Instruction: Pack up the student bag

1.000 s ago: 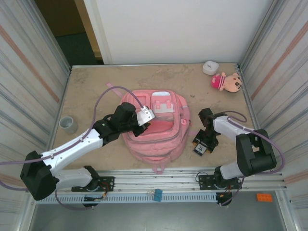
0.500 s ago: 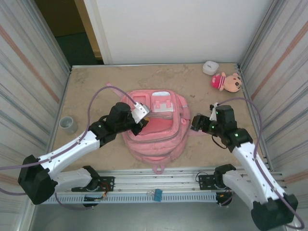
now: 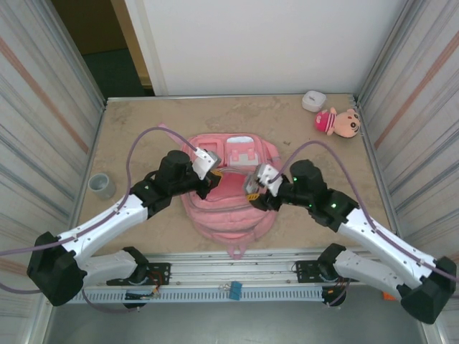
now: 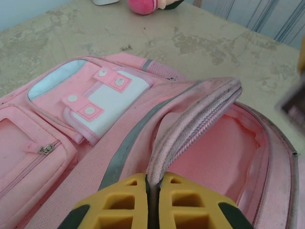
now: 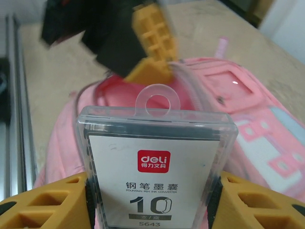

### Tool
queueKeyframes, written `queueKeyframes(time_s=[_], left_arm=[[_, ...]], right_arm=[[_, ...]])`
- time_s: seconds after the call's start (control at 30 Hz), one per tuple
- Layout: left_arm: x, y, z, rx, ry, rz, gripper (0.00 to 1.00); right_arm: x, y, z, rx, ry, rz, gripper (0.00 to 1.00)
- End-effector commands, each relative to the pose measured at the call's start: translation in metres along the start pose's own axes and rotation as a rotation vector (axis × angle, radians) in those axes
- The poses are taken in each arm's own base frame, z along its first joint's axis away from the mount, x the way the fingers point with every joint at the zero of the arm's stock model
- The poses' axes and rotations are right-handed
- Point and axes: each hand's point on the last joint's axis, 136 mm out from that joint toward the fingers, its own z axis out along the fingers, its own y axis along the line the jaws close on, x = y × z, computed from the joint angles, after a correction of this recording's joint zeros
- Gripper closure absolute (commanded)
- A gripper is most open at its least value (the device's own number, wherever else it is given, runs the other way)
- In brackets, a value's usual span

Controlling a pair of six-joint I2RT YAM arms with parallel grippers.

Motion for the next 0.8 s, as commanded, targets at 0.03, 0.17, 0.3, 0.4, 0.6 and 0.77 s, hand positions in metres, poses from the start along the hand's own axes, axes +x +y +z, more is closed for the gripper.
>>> queueKeyframes(time_s=[0.03,0.17,0.3,0.4,0.6,0.77], left_arm=[[-0.046,-0.002,-0.019,0.015,-0.176,-0.016,1.00],[-0.051,-0.006,-0.023,0.037,-0.187,-0.011,1.00],[-0.055,-0.010,-0.026,0.056,-0.200,-0.005,1.00],[-0.056,-0.009,-0.027,0.050,-0.203,-0.002,1.00],[-0.059,-0.006,-0.030,0.039,-0.210,0.004,1.00],[-0.061,-0.005,-0.031,0.029,-0.213,0.011,1.00]], right_arm=[[-0.017,-0.003,0.020,0.063,-0.003,-0.343,0.50],[-0.006,-0.010,0.042,0.081,0.071,-0.407,0.46],[0.003,-0.020,0.056,0.111,0.128,-0.410,0.38],[0.002,-0.023,0.058,0.122,0.131,-0.396,0.34],[0.000,-0.028,0.053,0.151,0.144,-0.371,0.31],[0.003,-0.022,0.043,0.128,0.159,-0.370,0.34]])
